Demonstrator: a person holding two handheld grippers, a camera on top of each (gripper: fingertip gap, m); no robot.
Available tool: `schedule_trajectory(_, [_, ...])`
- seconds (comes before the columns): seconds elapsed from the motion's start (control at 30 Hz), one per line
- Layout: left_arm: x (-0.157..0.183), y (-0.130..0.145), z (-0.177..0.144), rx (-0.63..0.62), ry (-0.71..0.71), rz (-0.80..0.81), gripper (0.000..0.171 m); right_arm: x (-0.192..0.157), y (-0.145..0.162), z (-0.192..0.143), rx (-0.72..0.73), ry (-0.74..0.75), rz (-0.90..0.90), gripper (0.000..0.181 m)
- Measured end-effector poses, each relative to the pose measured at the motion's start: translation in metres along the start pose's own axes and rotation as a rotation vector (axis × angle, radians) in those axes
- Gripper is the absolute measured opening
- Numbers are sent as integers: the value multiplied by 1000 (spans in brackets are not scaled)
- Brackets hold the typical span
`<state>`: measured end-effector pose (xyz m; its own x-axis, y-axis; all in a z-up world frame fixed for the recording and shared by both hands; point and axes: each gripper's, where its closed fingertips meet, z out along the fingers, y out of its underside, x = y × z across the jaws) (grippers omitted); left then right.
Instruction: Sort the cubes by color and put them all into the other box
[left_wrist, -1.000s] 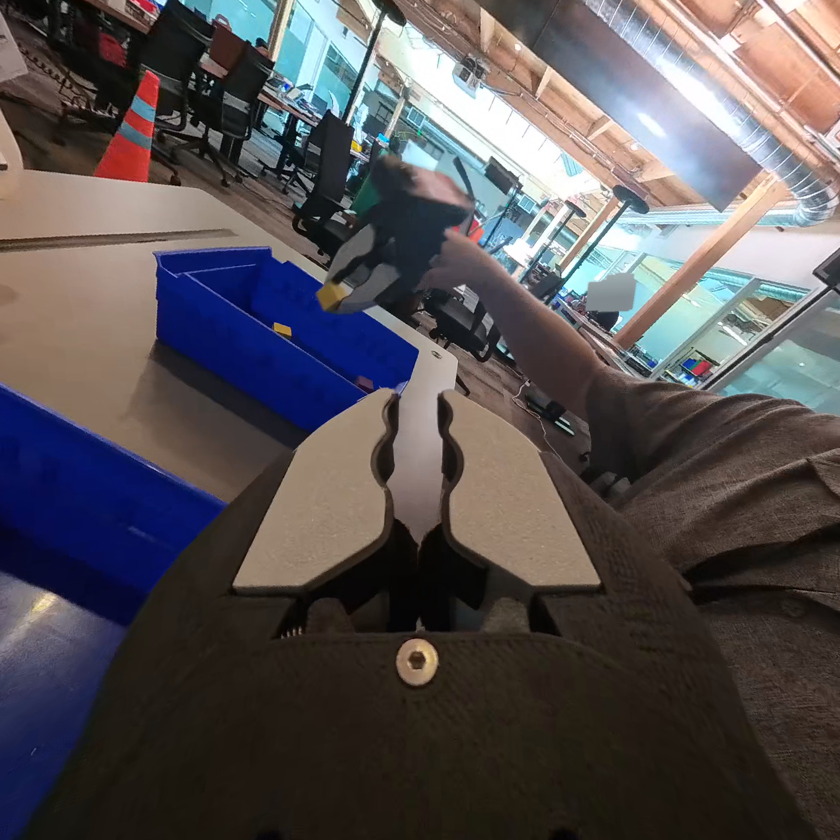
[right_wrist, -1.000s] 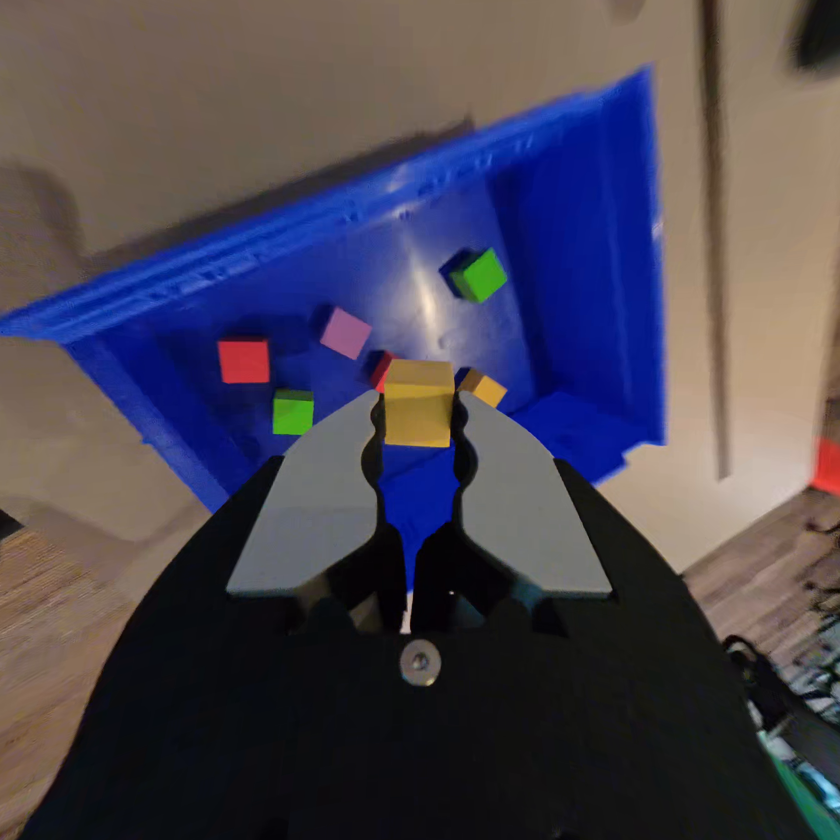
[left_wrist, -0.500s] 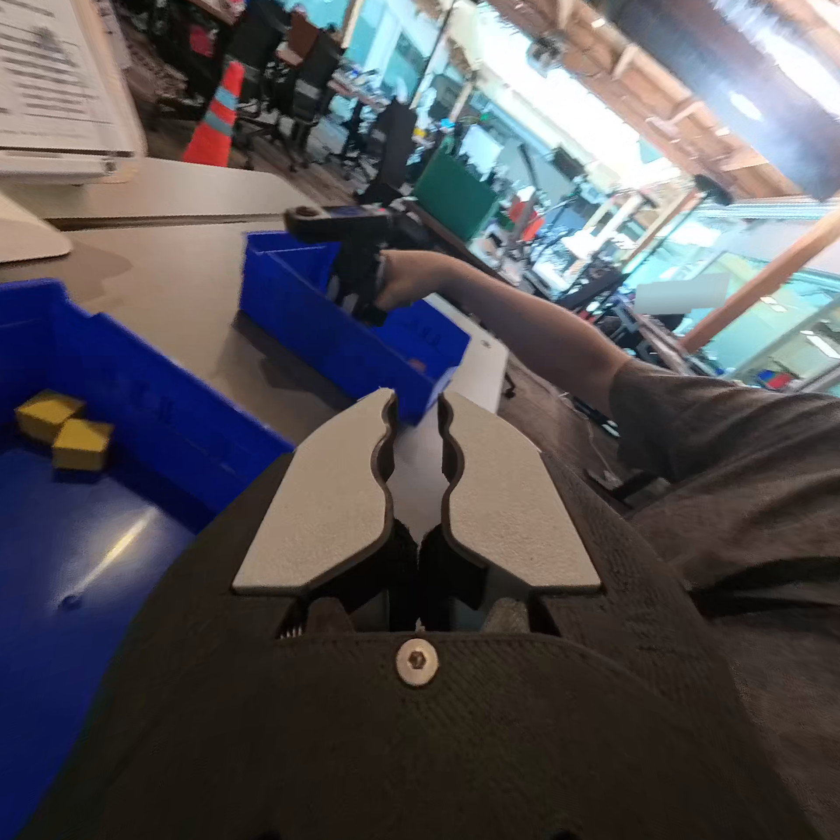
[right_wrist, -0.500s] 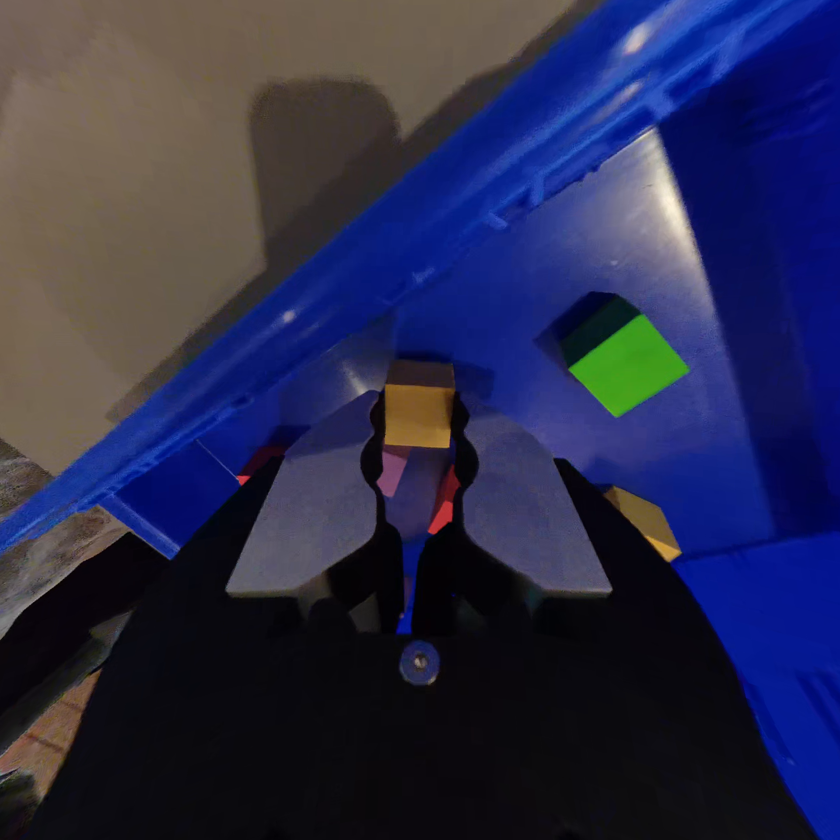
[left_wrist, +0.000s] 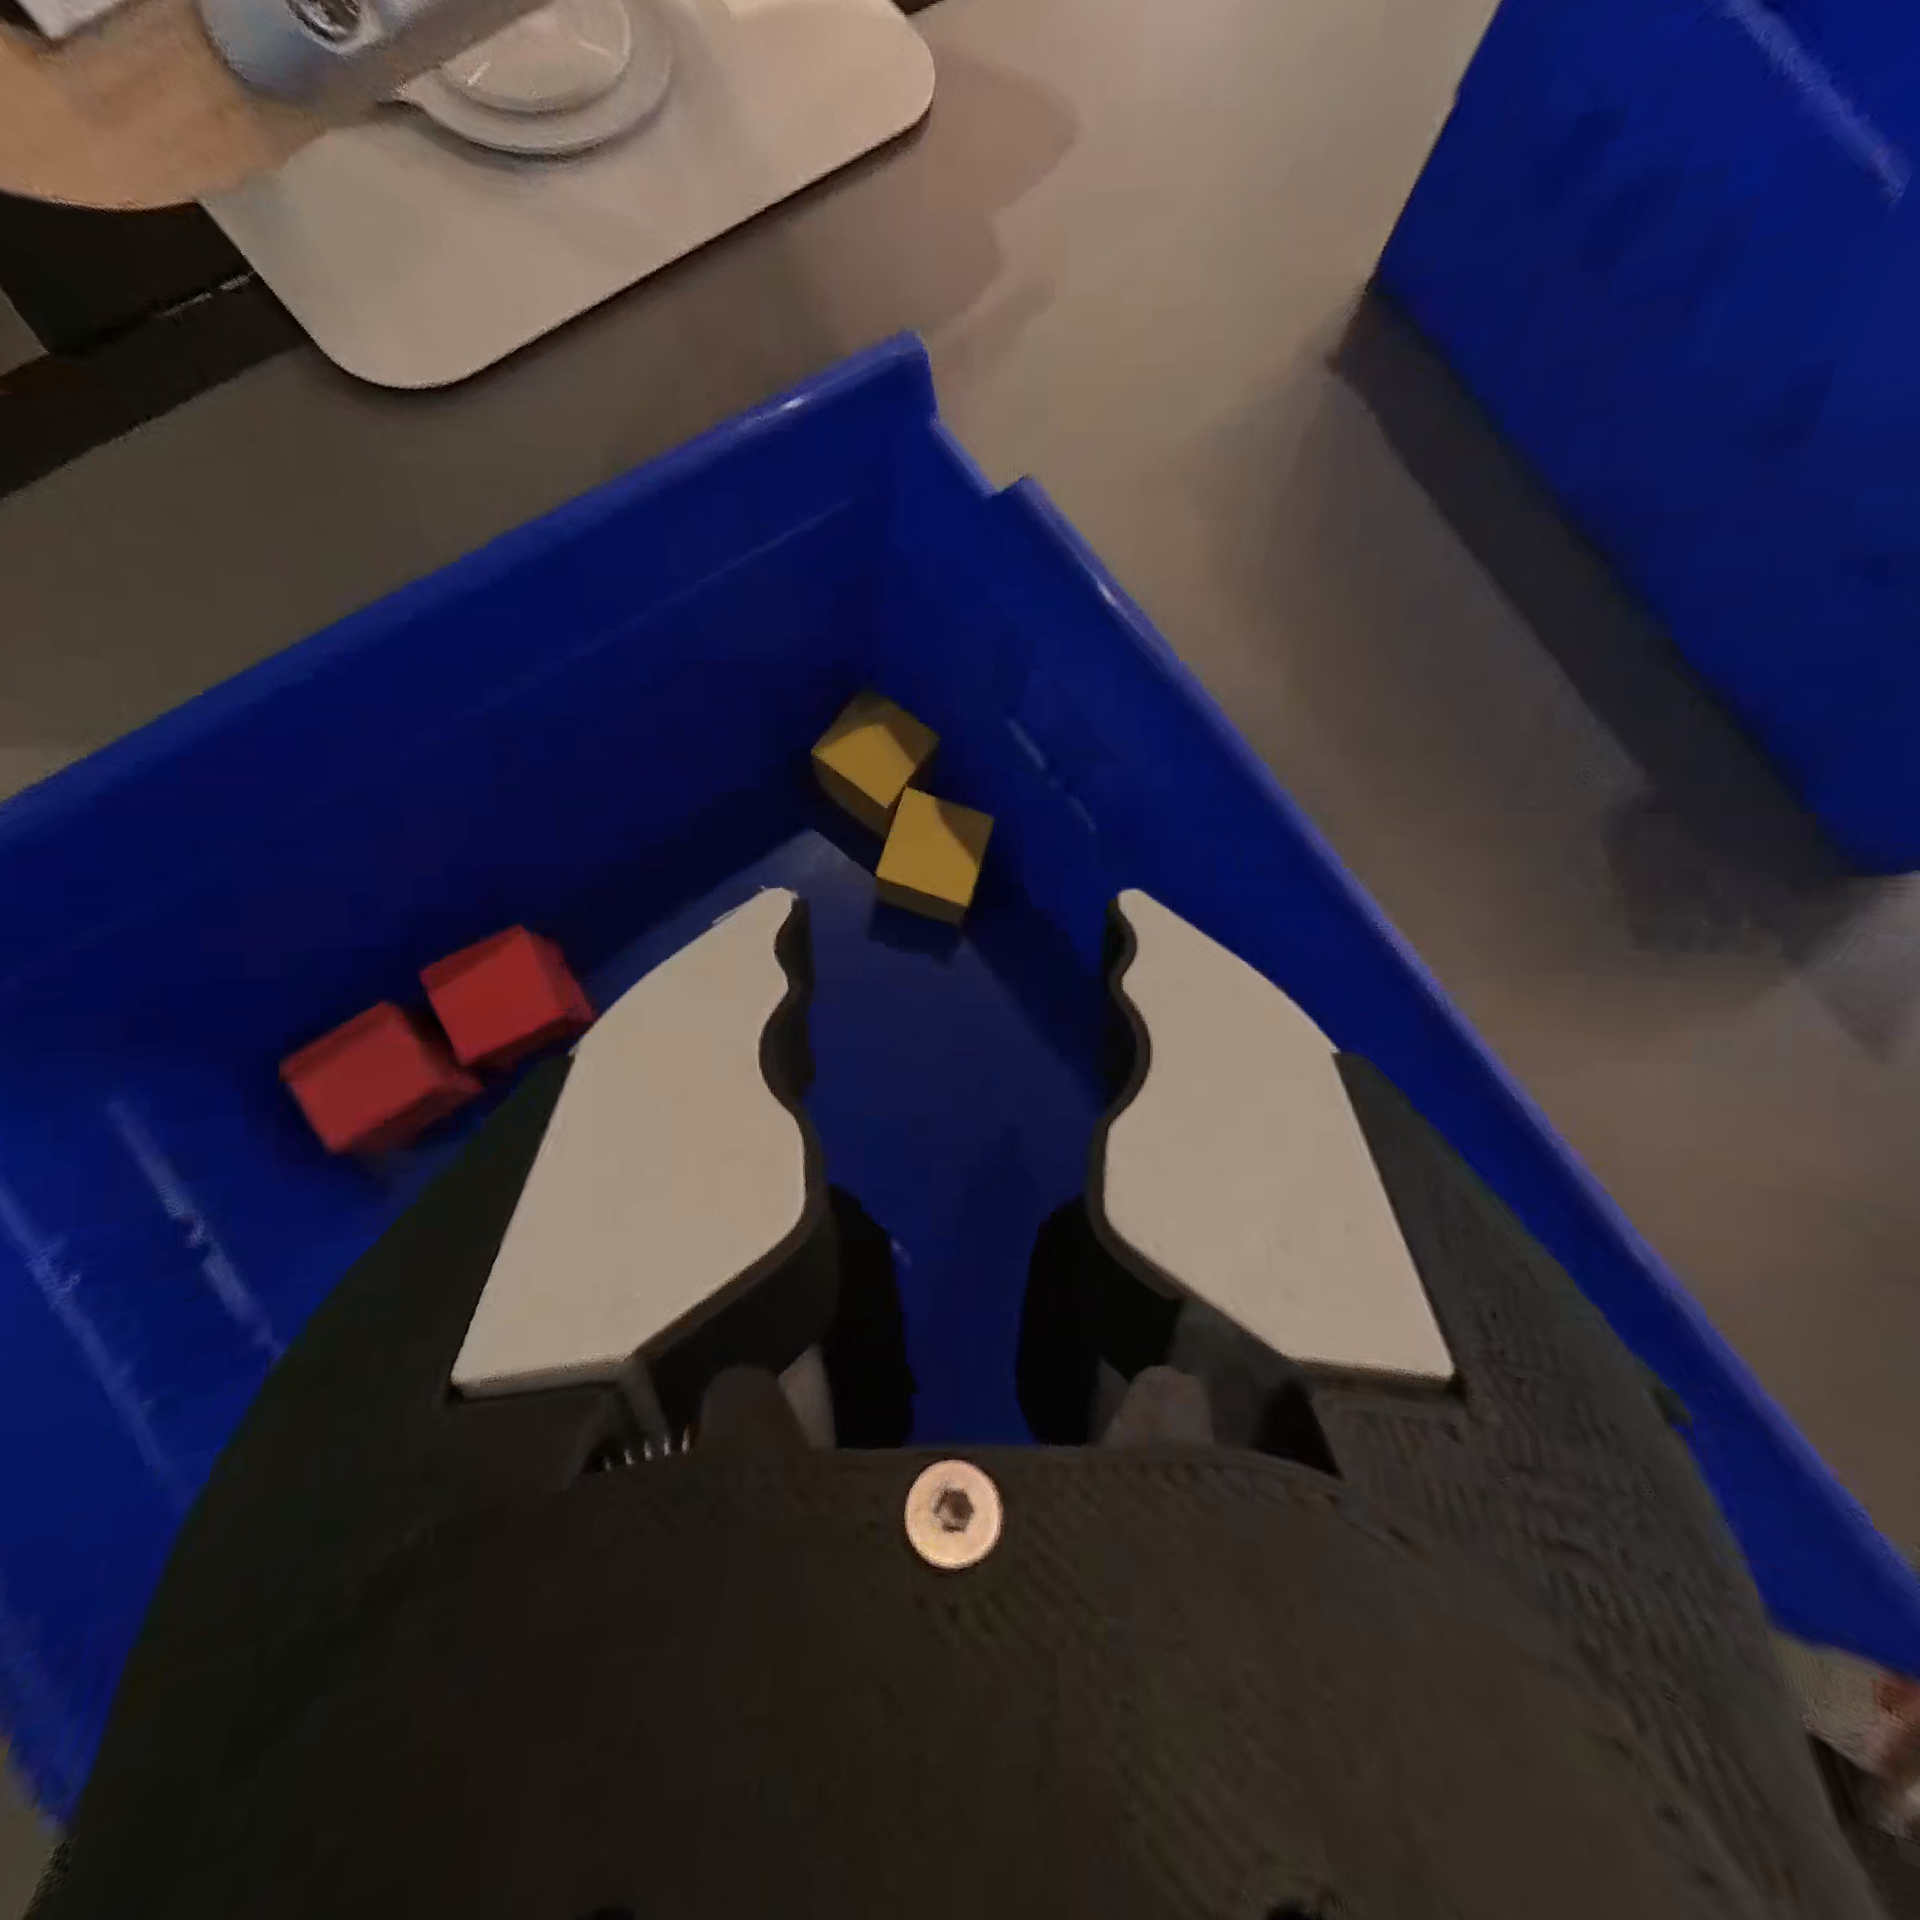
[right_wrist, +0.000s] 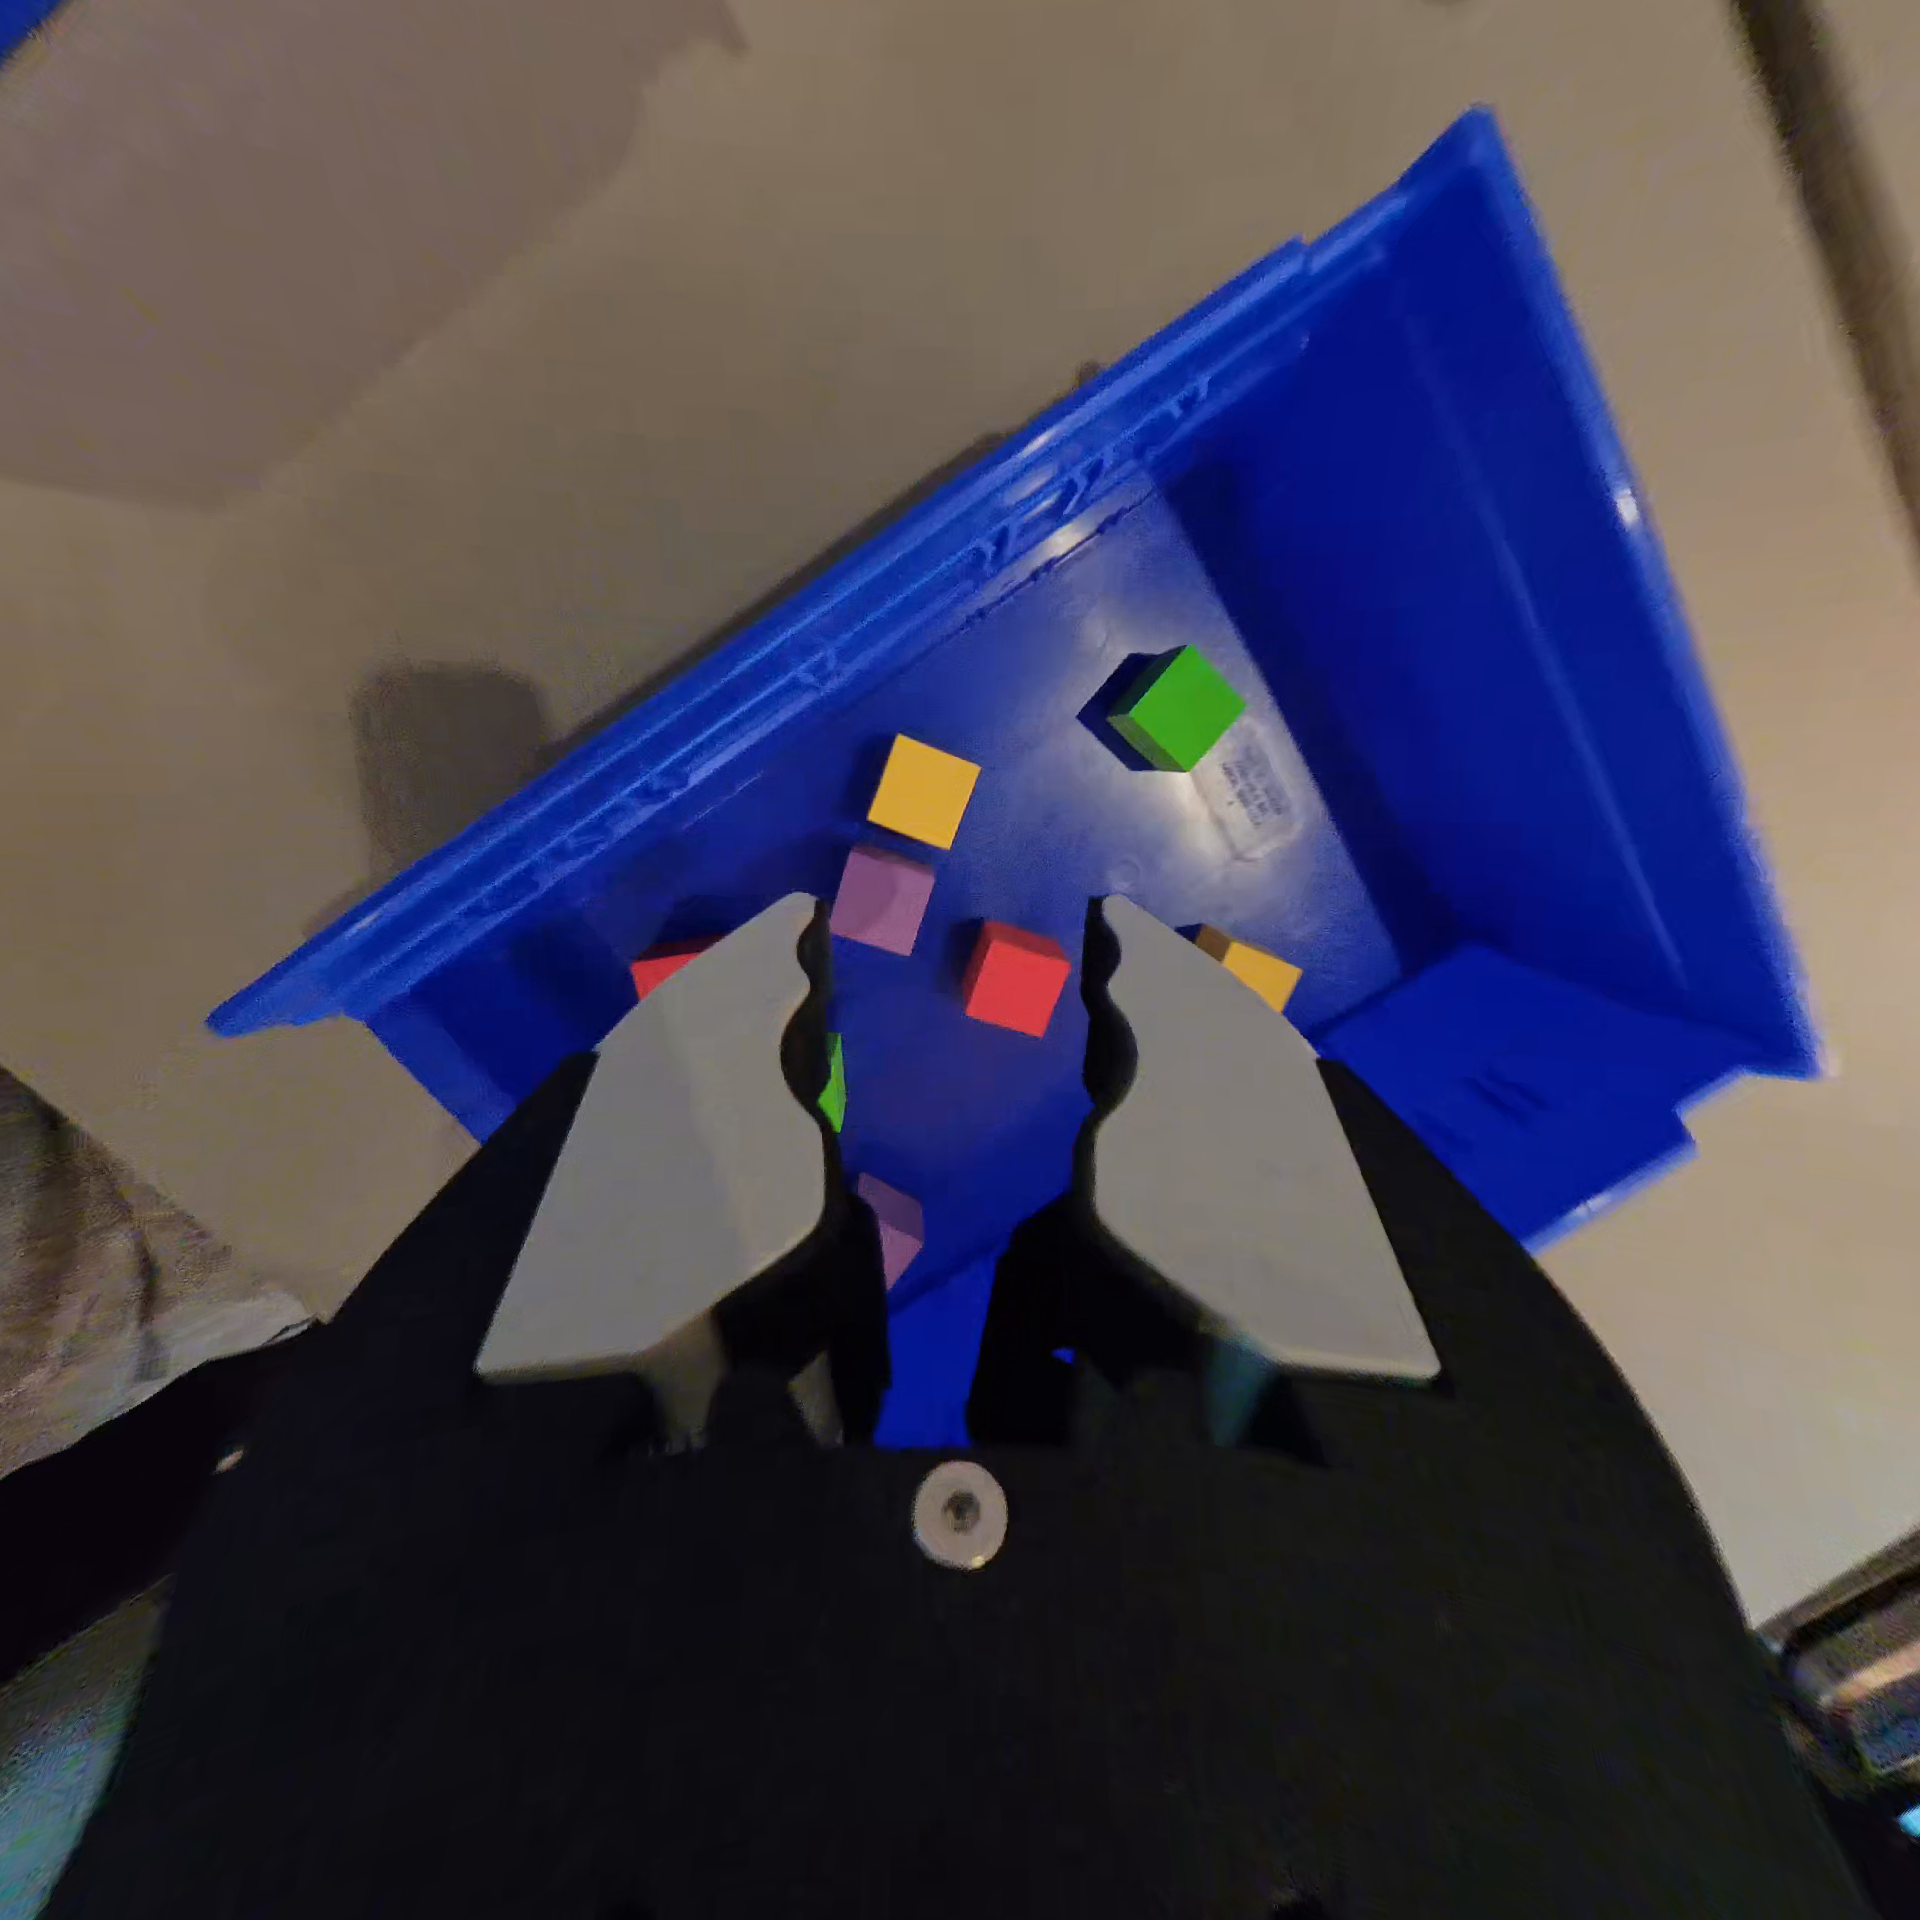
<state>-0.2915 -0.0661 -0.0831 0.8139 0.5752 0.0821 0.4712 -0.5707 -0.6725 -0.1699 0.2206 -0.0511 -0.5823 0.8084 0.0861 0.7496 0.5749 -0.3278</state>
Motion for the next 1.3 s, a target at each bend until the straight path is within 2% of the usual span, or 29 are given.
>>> schedule_trajectory(0.13, [-9,7,23,-46,-69,75,58,-15,11,-30,108,148,-73,43])
schedule_trajectory(0.27, [-10,18,25,-92,-90,75,59,-34,26,-45,212,220,-88,43])
schedule_trajectory(0.37, [-1,42,8,-174,-105,39,59,-52,38,-44,249,229,-88,43])
schedule_trajectory(0.53, [40,90,-32,-363,-6,49,58,-65,54,-30,235,223,-90,43])
schedule_trajectory(0.67, [63,114,-59,-512,86,192,58,-67,54,-22,224,216,-96,44])
schedule_trajectory(0.87, [74,142,-61,-679,128,190,58,-73,50,-24,253,219,-105,44])
schedule_trajectory(1.2, [81,158,-42,-753,220,39,56,-70,56,-34,284,257,-108,44])
schedule_trajectory(1.3, [78,159,-43,-756,203,52,57,-71,54,-36,307,261,-113,43])
